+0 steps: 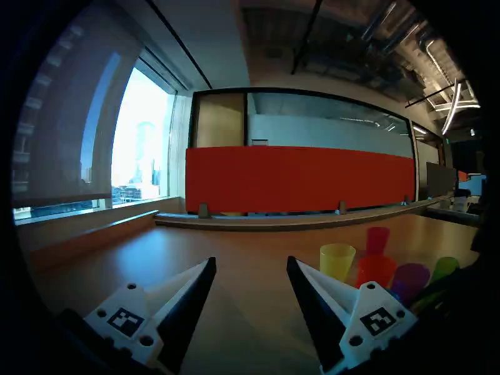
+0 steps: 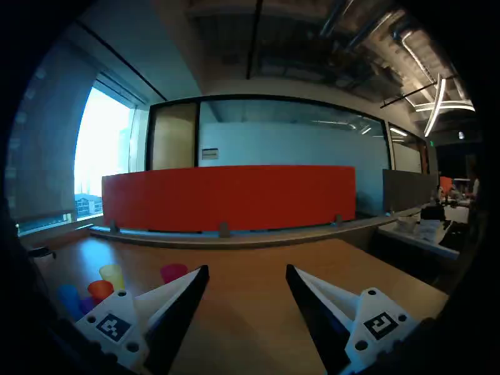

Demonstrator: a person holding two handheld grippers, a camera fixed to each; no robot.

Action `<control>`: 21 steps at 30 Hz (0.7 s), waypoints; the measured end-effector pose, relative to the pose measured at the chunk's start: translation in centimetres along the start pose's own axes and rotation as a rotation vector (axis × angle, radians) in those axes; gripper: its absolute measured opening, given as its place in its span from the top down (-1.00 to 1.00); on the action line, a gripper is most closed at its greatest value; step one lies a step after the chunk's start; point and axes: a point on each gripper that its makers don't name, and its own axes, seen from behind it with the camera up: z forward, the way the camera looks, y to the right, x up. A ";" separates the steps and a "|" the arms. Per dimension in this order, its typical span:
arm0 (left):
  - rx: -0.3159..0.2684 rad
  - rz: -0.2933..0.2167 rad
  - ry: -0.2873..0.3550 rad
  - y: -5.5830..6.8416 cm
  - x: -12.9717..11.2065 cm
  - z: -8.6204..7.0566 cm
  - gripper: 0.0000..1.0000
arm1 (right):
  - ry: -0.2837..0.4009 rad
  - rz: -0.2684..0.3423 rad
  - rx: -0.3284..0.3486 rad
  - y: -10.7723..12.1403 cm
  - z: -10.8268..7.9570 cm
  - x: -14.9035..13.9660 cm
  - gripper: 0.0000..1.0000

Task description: Pour water

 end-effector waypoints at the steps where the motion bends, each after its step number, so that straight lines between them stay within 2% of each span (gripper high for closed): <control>1: 0.000 0.000 0.000 0.0 0.0 0.0 -0.67 | 0.000 0.000 0.001 0.0 0.0 0.0 -0.91; 21: 0.000 0.007 -0.002 0.0 0.0 0.3 -0.72 | 0.030 -0.012 0.004 0.9 -0.3 0.6 -0.91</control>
